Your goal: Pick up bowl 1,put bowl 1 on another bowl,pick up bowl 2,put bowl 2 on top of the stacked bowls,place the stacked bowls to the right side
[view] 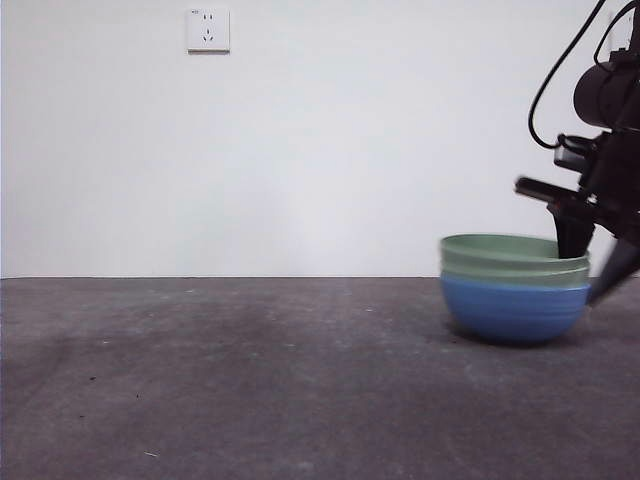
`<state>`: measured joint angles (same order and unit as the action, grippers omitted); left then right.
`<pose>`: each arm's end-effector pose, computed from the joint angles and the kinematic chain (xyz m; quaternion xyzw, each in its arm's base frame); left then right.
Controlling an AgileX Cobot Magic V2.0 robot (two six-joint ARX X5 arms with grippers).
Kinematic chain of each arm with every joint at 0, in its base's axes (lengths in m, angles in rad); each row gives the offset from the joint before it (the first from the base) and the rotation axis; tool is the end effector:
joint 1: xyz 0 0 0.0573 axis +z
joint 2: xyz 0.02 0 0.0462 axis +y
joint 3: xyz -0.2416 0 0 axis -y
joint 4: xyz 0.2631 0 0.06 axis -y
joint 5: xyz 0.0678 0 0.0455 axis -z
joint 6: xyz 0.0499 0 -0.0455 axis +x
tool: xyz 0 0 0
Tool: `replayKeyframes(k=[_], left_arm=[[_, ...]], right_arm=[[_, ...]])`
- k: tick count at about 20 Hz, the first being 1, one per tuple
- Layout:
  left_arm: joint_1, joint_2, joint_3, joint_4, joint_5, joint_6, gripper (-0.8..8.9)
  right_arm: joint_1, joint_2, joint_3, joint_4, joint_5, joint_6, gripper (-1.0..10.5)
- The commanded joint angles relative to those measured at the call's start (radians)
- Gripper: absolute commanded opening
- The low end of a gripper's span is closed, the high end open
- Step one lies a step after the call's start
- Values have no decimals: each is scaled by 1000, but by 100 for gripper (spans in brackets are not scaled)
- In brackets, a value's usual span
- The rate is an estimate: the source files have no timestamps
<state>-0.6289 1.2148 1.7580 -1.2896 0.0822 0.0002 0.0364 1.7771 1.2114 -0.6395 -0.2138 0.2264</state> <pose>0.1725 -0.1306 0.4375 0.0985 0.3510 -0.3242 0.8729 0.3648 0.0239 0.1407 0.1422 0.5726 0.0384 0.8065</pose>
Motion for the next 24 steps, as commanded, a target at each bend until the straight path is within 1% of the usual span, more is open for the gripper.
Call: replayKeyframes(k=[1, 4, 6, 8, 9, 13, 16, 17, 19, 20, 24], left_arm=[[1, -3, -3, 0, 4, 4, 283], [1, -3, -3, 1, 3, 3, 283], [1, -3, -3, 0, 3, 3, 283], [1, -3, -3, 1, 3, 3, 283], [1, -3, -3, 1, 3, 3, 283], [1, -3, -3, 1, 3, 4, 283], [1, -3, -3, 1, 3, 14, 283], [1, -3, -3, 0, 4, 29, 283], [1, -3, -3, 0, 4, 31, 283], [1, -3, -3, 0, 4, 35, 283], [1, -3, -3, -2, 4, 54, 283]], right_arm=[[-5, 18, -11, -5, 6, -19, 415], [-3, 18, -11, 3, 3, -19, 418], [-3, 15, -11, 7, 1, -26, 453], [-3, 6, -11, 6, -45, -34, 453], [-3, -6, -11, 6, -48, -34, 453], [-5, -135, -11, -26, -42, -34, 451], [-4, -279, -11, -125, -44, -49, 446], [2, -335, -11, -184, -50, -75, 441], [31, -433, -11, -305, -49, -115, 440], [48, -473, -11, -361, -49, -126, 436], [96, -574, -11, -506, -47, -154, 435]])
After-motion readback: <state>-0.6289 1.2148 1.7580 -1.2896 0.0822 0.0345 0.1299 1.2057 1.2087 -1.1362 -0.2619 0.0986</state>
